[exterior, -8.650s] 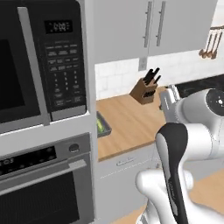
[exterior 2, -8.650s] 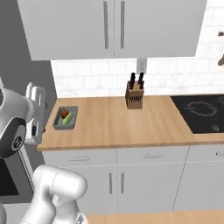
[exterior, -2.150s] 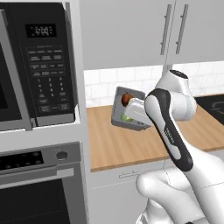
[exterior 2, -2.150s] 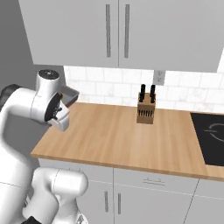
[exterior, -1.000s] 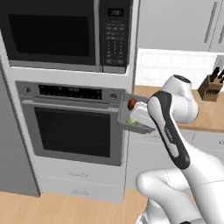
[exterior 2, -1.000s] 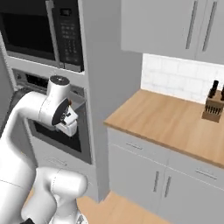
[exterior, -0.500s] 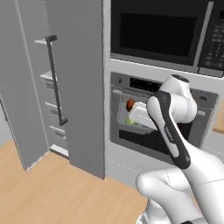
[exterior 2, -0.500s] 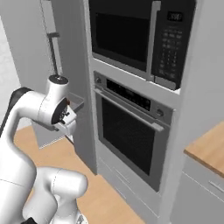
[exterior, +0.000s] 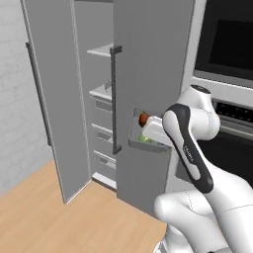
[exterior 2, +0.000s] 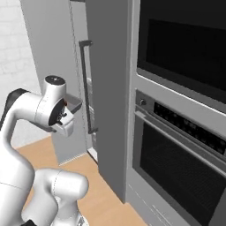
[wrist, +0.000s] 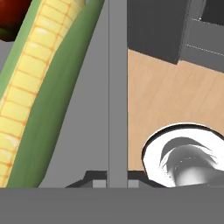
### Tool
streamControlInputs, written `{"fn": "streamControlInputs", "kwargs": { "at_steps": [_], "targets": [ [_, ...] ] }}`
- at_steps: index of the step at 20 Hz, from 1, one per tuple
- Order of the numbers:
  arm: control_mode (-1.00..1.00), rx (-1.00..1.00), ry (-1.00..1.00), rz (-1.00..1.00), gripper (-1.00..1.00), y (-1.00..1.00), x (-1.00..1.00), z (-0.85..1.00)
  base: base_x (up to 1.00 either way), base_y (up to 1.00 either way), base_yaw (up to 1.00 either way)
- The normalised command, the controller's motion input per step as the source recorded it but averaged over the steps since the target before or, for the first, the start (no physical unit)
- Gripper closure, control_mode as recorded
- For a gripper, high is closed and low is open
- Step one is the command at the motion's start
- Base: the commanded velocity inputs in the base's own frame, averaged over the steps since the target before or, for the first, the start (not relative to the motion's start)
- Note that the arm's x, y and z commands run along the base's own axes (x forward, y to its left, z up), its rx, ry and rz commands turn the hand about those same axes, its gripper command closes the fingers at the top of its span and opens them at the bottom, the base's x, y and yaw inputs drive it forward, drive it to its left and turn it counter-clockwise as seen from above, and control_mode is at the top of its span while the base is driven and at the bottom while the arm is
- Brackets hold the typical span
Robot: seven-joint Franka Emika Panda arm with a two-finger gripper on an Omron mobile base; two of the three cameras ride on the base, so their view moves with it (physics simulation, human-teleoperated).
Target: Take the meat container that has the chicken drumstick and place it on the second highest rack of the freezer. Then take the vegetable container that has the corn and bell pepper and place it on the highest rack of the freezer.
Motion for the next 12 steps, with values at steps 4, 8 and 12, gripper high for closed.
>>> {"fn": "streamControlInputs", "kwargs": {
  "at_steps": [4,8,12],
  "targets": [
    [1.00,0.00,0.00,0.00,1.00,0.00,0.00,0.00,1.00,0.76,0.00],
    [1.00,0.00,0.00,0.00,1.00,0.00,0.00,0.00,1.00,0.59,-0.10],
    [1.00,0.00,0.00,0.00,1.00,0.00,0.00,0.00,0.96,0.62,-0.25]
  ]
}}
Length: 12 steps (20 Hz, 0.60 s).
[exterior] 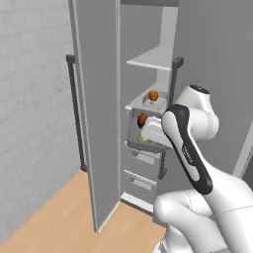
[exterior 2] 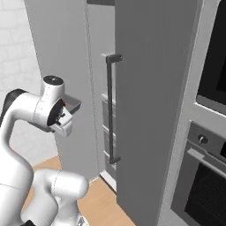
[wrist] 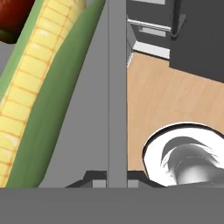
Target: Take the meat container that has the chicken drumstick and place it on the second highest rack of the freezer. Then take the vegetable container that has the corn and bell pepper and place it on the highest rack of the freezer.
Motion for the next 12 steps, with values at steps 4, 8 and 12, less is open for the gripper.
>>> {"fn": "streamControlInputs", "kwargs": {
  "at_steps": [4,8,12],
  "targets": [
    [1.00,0.00,0.00,0.00,1.00,0.00,0.00,0.00,0.74,0.35,-0.36],
    [1.00,0.00,0.00,0.00,1.00,0.00,0.00,0.00,0.44,0.06,-0.38],
    [1.00,0.00,0.00,0.00,1.00,0.00,0.00,0.00,0.57,0.29,-0.28]
  ]
}}
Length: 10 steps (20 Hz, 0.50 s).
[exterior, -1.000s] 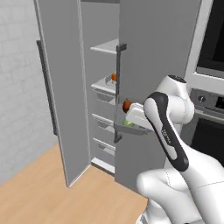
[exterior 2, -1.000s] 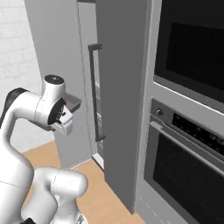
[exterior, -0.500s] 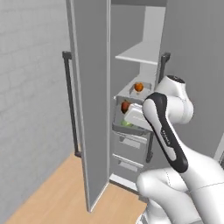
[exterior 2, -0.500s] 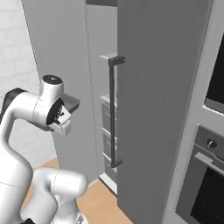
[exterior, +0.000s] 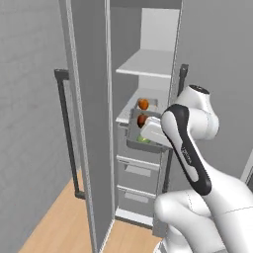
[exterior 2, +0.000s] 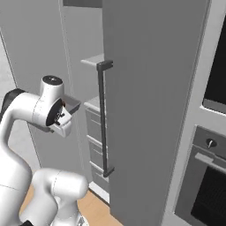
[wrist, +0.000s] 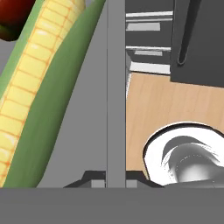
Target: Take the meat container that has the chicken drumstick and place it on the second highest rack of the freezer. Then take the vegetable container that has the corn and bell pepper and place it on the highest rack of the freezer.
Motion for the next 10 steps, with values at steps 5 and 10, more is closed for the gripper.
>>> {"fn": "streamControlInputs", "kwargs": {
  "at_steps": [5,10],
  "targets": [
    [1.00,0.00,0.00,0.00,1.00,0.00,0.00,0.00,0.67,0.36,-0.24],
    [1.00,0.00,0.00,0.00,1.00,0.00,0.00,0.00,0.47,0.08,-0.22]
  ]
}}
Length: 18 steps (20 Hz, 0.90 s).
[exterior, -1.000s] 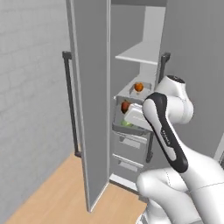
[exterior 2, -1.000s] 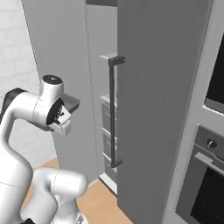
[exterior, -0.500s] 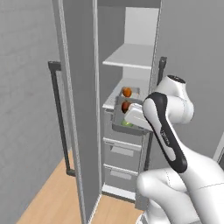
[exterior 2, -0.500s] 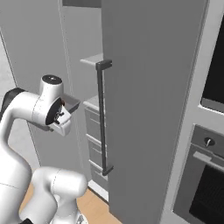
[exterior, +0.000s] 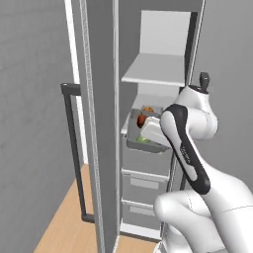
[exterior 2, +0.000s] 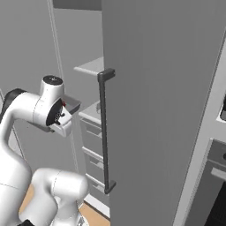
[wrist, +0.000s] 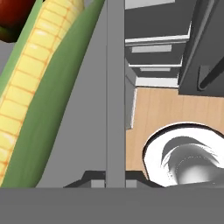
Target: Take the meat container that has the chicken drumstick and place it on the second highest rack of the freezer. Then take the vegetable container that has the corn and bell pepper and place it on the highest rack of the freezer.
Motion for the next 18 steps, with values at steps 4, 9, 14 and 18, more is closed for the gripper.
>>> {"fn": "streamControlInputs", "kwargs": {
  "at_steps": [4,9,14,18],
  "targets": [
    [1.00,0.00,0.00,0.00,1.00,0.00,0.00,0.00,0.44,0.02,-0.19],
    [-1.00,-0.10,-0.01,-0.03,1.00,0.11,0.57,0.72,0.12,0.01,-0.03],
    [-1.00,-0.19,-0.09,0.00,1.00,0.00,0.61,0.98,0.00,0.00,0.00],
    [-1.00,-0.13,-0.06,-0.07,1.00,-0.03,0.59,0.59,0.00,0.00,0.00]
  ]
}}
